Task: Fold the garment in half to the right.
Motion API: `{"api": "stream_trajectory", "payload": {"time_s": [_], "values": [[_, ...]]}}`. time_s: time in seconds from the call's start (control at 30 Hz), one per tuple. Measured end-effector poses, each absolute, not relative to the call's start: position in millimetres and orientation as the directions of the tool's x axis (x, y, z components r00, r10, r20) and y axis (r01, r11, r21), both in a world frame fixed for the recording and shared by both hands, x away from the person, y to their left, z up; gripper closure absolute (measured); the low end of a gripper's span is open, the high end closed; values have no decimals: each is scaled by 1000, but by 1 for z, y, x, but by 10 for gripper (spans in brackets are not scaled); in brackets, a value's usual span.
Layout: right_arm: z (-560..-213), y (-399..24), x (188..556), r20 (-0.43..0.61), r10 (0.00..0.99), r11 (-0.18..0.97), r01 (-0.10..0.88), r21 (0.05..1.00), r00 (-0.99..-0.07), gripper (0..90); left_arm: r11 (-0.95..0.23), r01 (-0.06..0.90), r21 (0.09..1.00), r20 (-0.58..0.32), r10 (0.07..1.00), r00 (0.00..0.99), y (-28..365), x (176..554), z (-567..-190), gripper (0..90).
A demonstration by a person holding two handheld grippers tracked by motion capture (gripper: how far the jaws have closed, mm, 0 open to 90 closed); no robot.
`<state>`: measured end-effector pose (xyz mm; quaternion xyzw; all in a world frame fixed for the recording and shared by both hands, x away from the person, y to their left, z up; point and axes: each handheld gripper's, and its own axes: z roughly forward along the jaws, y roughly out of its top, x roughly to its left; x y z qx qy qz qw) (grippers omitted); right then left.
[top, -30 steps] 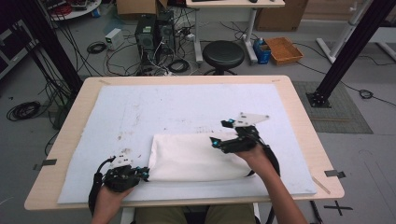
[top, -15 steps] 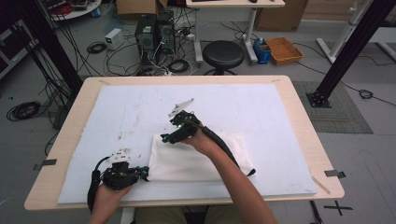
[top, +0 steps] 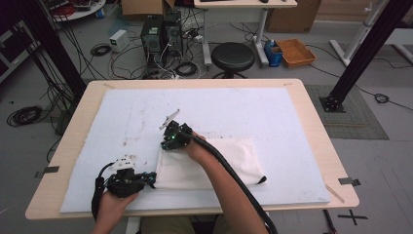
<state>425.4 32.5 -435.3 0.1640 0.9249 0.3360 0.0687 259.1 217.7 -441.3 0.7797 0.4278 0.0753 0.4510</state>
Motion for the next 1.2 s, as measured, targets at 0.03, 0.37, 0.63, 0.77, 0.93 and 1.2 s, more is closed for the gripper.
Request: {"api": "stream_trajectory", "payload": {"time_s": [0.03,0.37,0.63,0.77,0.93,1.2], "values": [[-435,33,424,-34,338,731,240,639,-940,855,-221,592,775,-267,734,624,217,259,-440,869],[-414,15,419,-19,340,655,223,722,-940,884,-120,517,848,-314,672,671,218,255,-430,870],[-394,-31,418,58,374,515,259,817,-926,885,-51,478,877,-368,569,736,191,265,-414,871],[-389,-51,420,78,392,481,277,832,-916,885,-63,461,885,-356,548,757,177,269,-407,871],[-384,-75,420,71,430,447,280,849,-900,885,-42,461,886,-378,510,773,158,282,-400,870],[-387,-110,420,87,482,412,314,855,-872,885,-76,469,880,-385,463,798,114,298,-396,870]]}}
